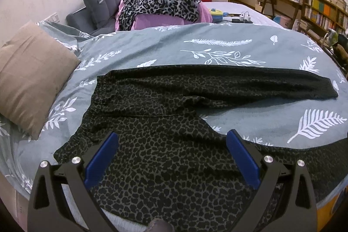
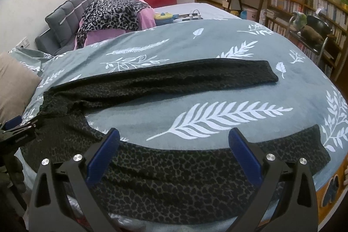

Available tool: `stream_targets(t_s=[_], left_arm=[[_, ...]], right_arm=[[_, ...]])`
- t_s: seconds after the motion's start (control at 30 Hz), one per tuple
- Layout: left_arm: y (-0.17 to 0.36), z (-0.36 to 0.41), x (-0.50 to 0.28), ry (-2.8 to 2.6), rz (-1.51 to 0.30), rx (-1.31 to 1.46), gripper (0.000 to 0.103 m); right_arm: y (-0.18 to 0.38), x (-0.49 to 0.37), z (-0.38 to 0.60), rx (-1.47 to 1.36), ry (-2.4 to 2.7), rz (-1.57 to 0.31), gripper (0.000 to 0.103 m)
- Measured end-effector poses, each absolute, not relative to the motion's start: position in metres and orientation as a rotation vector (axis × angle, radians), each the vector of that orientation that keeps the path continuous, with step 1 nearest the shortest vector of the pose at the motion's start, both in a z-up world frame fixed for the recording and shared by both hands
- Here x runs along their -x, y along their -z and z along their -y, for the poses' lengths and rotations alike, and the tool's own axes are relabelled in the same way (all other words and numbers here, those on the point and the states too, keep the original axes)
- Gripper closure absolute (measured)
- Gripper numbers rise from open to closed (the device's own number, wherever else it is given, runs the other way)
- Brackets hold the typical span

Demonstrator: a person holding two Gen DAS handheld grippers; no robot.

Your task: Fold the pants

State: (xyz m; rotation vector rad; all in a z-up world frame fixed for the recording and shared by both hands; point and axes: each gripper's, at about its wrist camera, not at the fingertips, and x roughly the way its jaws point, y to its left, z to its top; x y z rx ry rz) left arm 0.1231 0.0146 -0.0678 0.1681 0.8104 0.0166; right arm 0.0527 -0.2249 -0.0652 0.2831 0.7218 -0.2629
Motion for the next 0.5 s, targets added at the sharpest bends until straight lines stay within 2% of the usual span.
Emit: stream_targets(t_s=[0.5], left_arm=[[0.079, -0.011, -0.165, -0.019, -0.83, -0.192, 0.005]], right_arm=[[0.079, -0.101, 0.232, -0.25, 0.253, -0.758, 0.002]])
